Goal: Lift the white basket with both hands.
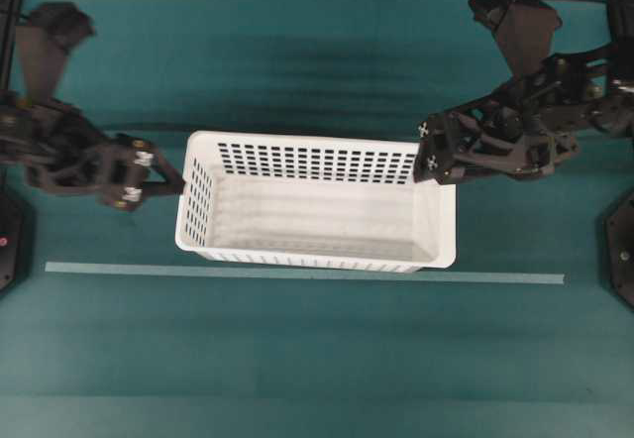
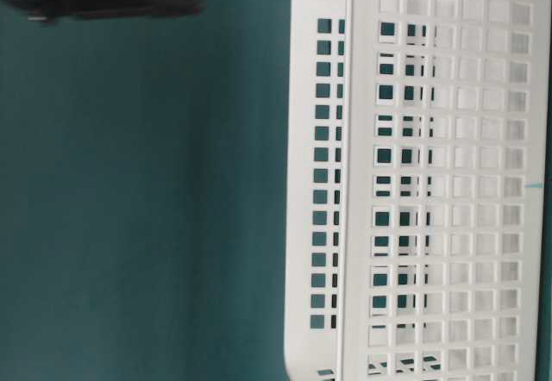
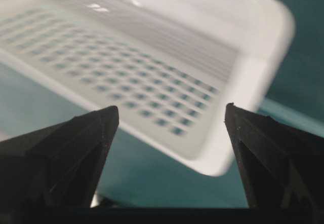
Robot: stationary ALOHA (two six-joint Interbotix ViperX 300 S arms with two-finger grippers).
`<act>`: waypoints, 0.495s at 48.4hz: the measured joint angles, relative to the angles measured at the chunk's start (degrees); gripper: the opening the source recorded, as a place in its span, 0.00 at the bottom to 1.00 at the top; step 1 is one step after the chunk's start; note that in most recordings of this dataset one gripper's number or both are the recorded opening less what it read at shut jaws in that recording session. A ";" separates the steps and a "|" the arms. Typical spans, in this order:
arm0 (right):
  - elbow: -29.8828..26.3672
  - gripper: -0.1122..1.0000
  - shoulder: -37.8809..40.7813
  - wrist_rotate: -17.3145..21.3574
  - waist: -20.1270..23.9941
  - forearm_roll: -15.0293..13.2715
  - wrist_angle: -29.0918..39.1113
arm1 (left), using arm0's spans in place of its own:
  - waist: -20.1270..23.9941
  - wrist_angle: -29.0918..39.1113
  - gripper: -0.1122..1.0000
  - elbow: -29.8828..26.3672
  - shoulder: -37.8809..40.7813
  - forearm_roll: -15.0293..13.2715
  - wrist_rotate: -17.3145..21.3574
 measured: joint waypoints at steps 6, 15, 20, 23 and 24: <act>-1.23 0.91 -1.67 -6.06 2.11 0.00 -5.36 | 0.00 -3.25 0.95 0.00 -4.57 0.00 4.04; -1.23 0.90 -4.31 -13.80 5.10 -0.09 -13.27 | -0.62 -12.22 0.95 0.09 -11.25 0.00 13.80; -0.35 0.90 -6.42 -17.84 6.94 0.00 -17.93 | -0.79 -15.91 0.95 0.18 -14.33 0.00 19.07; 0.44 0.90 -7.65 -20.04 7.91 -0.09 -20.74 | -0.79 -16.70 0.95 0.26 -15.64 0.00 21.45; 0.79 0.90 -8.17 -20.65 8.26 0.00 -21.80 | -0.79 -16.79 0.95 0.26 -16.17 0.00 22.15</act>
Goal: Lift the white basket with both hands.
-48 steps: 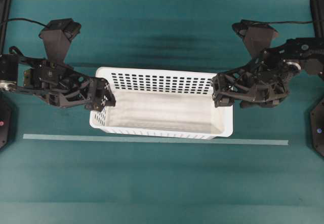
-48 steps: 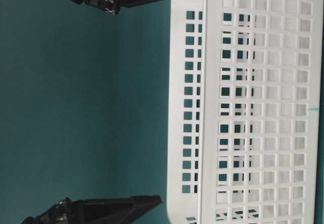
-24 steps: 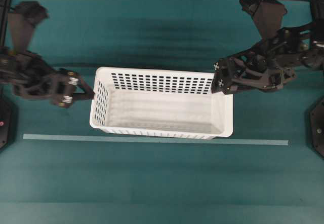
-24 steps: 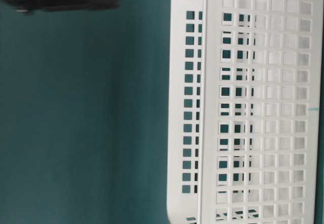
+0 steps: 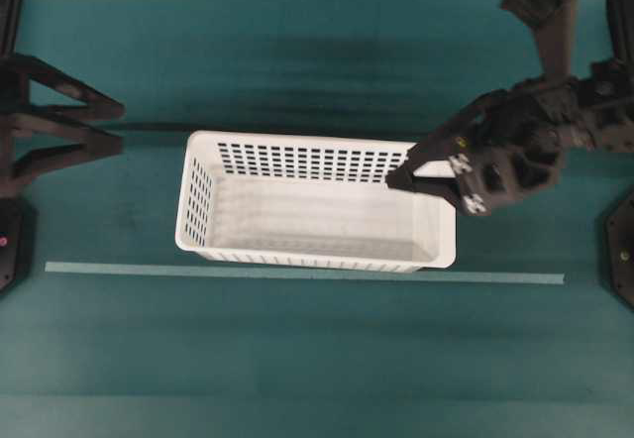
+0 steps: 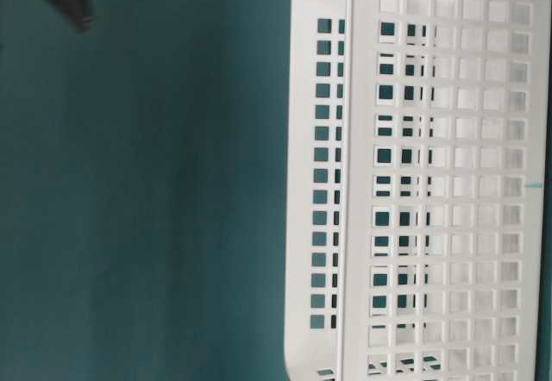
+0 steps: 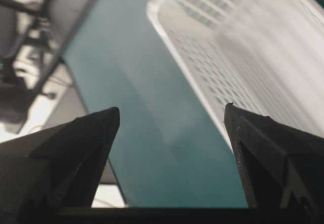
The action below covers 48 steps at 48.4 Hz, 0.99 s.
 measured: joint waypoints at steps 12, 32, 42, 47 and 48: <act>4.13 0.90 -7.73 -8.26 2.72 -0.09 -14.77 | -1.14 -0.35 0.95 0.09 -3.78 0.00 5.01; 8.17 0.89 -21.45 -26.46 9.14 -0.18 -21.97 | -5.45 -0.53 0.95 0.97 -7.56 0.00 12.57; 9.93 0.87 -25.22 -38.76 9.49 -0.53 -20.92 | -5.63 -0.53 0.95 1.93 -9.58 0.00 22.68; 11.51 0.87 -27.25 -41.92 9.49 -0.53 -22.94 | -5.63 -0.53 0.95 1.93 -10.46 0.00 25.49; 11.87 0.87 -27.60 -42.10 9.49 -0.62 -23.47 | -5.54 -0.53 0.95 1.93 -10.63 0.00 25.84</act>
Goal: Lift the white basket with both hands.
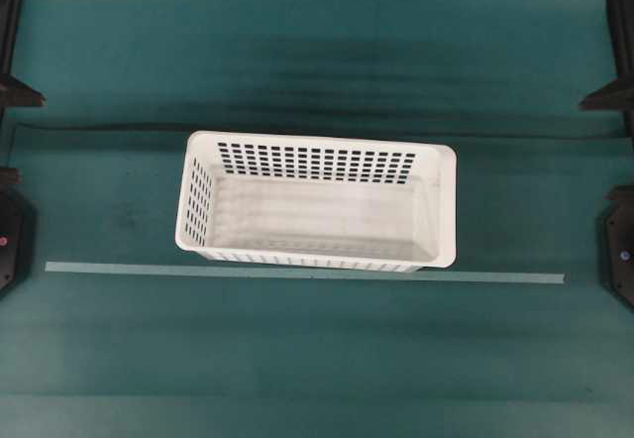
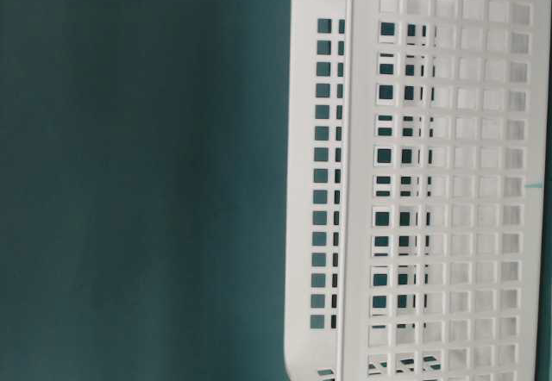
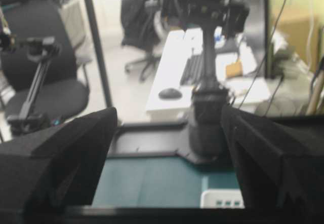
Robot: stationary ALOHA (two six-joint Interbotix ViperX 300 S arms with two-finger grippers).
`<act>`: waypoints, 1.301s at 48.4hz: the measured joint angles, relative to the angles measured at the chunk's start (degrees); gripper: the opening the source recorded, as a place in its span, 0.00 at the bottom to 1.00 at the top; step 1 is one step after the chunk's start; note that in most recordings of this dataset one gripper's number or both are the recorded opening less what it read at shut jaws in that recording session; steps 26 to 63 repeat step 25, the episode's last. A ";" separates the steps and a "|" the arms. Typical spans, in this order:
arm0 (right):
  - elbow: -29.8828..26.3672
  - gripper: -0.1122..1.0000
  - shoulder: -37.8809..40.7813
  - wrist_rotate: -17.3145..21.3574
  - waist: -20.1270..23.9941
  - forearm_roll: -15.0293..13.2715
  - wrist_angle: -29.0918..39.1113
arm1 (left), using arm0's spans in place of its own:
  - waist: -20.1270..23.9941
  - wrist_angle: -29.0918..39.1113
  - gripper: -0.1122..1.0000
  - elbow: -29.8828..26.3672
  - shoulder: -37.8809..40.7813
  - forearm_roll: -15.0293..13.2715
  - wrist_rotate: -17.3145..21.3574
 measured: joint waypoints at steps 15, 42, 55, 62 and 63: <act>2.64 0.87 -1.58 -0.09 0.00 0.09 -2.81 | -0.09 -0.18 0.95 0.35 -2.11 -0.09 0.70; 3.16 0.87 -1.58 -0.09 0.00 0.00 -2.99 | -0.09 -0.18 0.95 0.88 -2.46 0.00 1.14; 3.16 0.87 -1.58 -0.09 0.00 0.00 -2.99 | -0.09 -0.18 0.95 0.88 -2.46 0.00 1.14; 3.16 0.87 -1.58 -0.09 0.00 0.00 -2.99 | -0.09 -0.18 0.95 0.88 -2.46 0.00 1.14; 3.16 0.87 -1.58 -0.09 0.00 0.00 -2.99 | -0.09 -0.18 0.95 0.88 -2.46 0.00 1.14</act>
